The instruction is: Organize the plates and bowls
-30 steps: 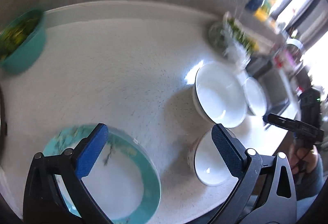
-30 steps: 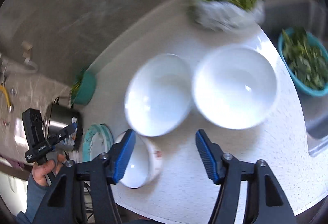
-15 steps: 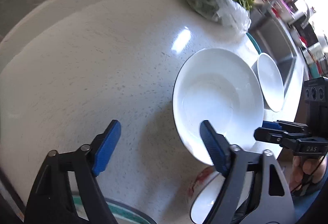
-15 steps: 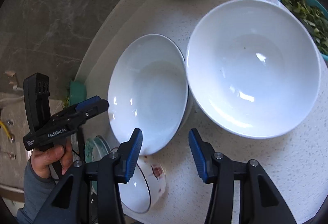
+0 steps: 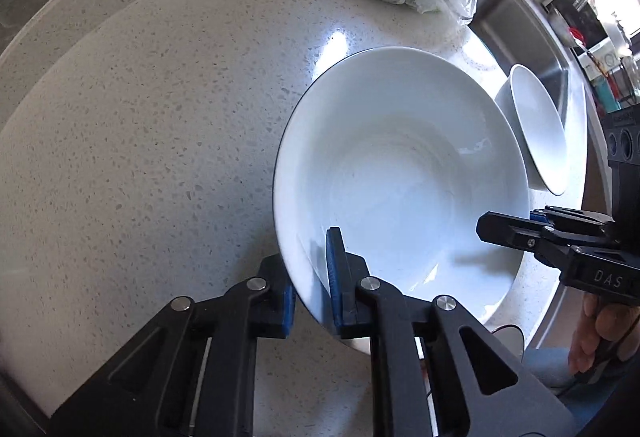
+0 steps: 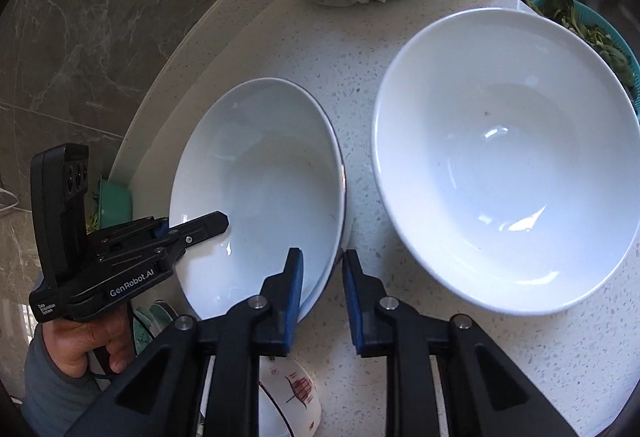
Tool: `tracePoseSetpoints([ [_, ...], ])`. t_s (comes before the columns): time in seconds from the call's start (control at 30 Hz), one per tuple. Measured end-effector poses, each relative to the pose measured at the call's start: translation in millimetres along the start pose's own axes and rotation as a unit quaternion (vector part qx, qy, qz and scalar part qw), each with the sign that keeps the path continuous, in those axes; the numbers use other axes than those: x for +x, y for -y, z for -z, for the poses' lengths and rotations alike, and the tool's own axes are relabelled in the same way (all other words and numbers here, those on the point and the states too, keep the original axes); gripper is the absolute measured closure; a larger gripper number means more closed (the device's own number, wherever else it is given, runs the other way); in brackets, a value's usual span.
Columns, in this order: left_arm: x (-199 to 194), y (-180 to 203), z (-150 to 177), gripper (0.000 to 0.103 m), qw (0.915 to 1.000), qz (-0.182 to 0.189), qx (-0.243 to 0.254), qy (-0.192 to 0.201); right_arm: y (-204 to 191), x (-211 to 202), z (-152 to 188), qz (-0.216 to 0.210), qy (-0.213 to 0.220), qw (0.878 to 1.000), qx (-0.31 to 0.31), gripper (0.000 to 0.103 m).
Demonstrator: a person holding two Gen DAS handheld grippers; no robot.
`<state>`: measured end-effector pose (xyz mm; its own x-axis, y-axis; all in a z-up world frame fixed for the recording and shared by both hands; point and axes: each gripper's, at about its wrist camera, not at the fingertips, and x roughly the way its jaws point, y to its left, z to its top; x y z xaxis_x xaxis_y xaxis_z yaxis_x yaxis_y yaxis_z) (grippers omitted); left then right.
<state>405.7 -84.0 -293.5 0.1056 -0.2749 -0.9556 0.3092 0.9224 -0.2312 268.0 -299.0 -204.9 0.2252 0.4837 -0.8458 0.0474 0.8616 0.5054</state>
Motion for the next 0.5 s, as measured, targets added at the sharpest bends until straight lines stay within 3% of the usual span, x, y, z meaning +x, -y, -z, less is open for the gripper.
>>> tracePoseSetpoints([
  [0.5,-30,-1,9,0.093,0.9992,-0.018,0.000,0.036,-12,0,-2,0.016,0.004,0.999,-0.047,0.081],
])
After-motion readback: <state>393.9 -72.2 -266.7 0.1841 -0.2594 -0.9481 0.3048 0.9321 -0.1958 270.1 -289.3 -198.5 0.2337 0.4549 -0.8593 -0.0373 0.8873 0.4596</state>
